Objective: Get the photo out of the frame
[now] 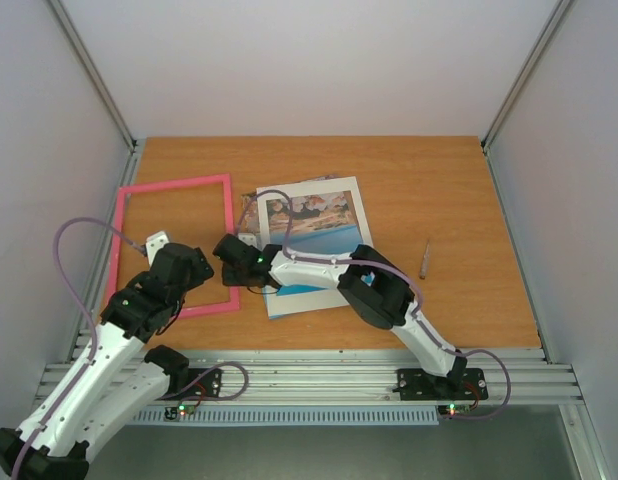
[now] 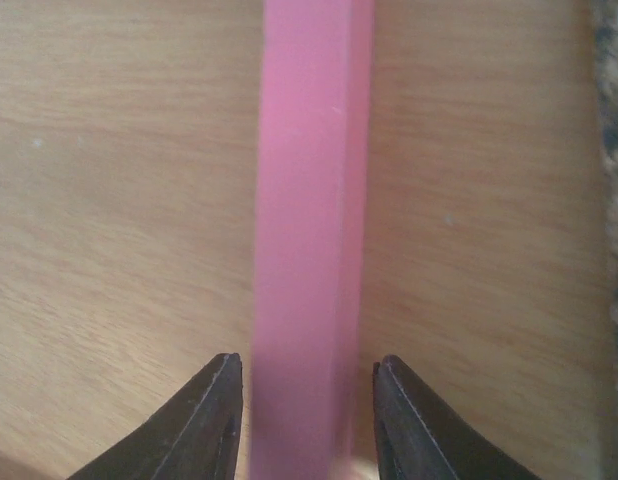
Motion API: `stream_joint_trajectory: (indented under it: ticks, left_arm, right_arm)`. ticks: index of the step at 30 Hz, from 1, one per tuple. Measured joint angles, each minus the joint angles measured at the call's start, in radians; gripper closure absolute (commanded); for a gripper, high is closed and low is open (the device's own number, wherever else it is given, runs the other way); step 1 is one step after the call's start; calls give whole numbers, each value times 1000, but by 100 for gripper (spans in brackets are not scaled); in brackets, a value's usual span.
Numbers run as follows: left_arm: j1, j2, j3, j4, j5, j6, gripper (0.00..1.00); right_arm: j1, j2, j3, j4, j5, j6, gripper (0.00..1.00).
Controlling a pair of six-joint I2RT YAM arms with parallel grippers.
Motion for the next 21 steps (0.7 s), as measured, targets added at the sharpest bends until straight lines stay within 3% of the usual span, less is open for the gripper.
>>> stream_joint_trajectory:
  ticks: [12,21]
  left_arm:
    - [0,102,-1,67,140,25,1]
    - [0,272,-1,173,326,61,2]
  right_arm:
    - [-15,-311,-394,121,8,-126,54]
    - [-131,-562,-645,169,-21,-251,51]
